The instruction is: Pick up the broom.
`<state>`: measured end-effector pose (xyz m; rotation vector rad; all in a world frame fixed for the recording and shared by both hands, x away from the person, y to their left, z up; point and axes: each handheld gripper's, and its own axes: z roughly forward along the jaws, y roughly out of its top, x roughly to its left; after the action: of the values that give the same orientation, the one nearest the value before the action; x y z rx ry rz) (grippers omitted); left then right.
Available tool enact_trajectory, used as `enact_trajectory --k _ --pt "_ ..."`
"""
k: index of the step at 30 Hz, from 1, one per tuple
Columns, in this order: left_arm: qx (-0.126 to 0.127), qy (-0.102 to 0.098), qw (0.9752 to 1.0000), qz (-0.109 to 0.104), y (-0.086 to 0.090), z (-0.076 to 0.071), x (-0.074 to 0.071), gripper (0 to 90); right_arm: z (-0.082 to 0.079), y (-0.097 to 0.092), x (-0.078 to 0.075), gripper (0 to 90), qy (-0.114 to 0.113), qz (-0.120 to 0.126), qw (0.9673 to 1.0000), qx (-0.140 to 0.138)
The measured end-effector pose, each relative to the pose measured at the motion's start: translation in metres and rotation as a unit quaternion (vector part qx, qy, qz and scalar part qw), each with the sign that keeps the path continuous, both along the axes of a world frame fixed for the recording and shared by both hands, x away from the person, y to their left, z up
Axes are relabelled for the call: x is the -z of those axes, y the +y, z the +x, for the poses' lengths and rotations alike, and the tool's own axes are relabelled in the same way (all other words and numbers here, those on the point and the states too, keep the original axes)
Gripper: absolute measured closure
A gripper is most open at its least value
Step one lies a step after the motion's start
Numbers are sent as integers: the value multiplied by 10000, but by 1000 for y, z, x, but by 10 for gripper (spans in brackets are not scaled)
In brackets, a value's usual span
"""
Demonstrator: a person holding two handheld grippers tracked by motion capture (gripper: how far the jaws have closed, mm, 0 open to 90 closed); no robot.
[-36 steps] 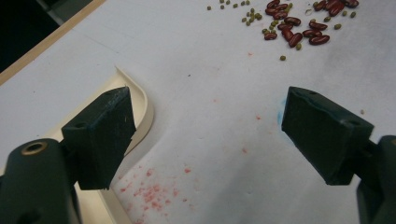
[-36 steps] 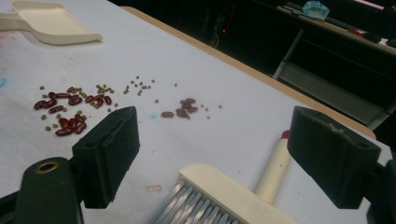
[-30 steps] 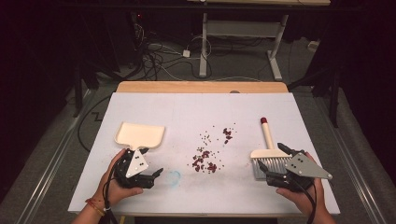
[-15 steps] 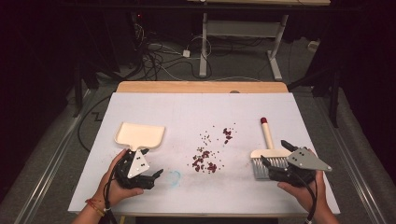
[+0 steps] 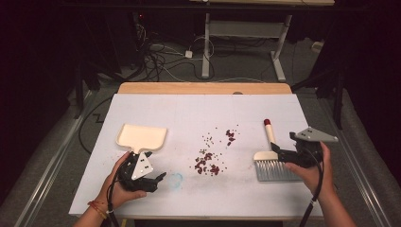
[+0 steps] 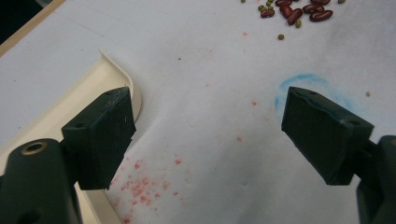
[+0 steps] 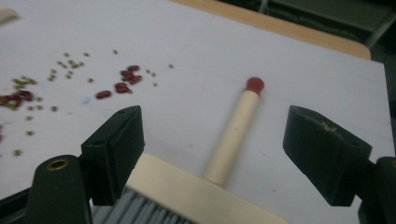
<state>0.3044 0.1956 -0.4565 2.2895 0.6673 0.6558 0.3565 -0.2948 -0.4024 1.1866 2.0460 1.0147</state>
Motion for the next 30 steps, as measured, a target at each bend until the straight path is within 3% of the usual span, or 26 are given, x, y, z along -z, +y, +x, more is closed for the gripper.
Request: enact_trajectory --k 5,8,11,13,15,16,17,18,20,26,30 --pt "19 20 10000 4 0 0 1 167 34 0 8 234 528 -135 9980 327" --pt "17 32 10000 -1 1 -1 1 167 53 -1 20 242 915 -164 9946 471" --pt "16 40 10000 7 1 -1 1 167 69 -1 36 269 1371 -149 9889 556" --pt "24 57 10000 20 0 -1 2 167 76 0 43 327 1656 -181 9844 570" --pt "40 67 10000 25 -1 -1 2 167 83 4 51 439 1871 -374 9801 544" --pt "79 77 9999 40 -1 -1 2 167 84 7 53 451 1871 -528 9797 499" --pt "79 77 9999 40 -1 -1 2 168 84 7 53 451 1871 -528 9797 499" --pt "91 86 9999 53 -2 -1 2 168 85 11 51 547 1885 -553 9794 461" --pt "114 122 9998 76 -3 0 3 168 86 12 52 607 1872 -553 9799 401" --pt "174 118 9997 103 -4 -2 3 168 86 7 53 700 1828 -371 9819 323" --pt "149 91 9998 83 -3 -2 2 168 85 7 53 702 1733 -389 9837 271"
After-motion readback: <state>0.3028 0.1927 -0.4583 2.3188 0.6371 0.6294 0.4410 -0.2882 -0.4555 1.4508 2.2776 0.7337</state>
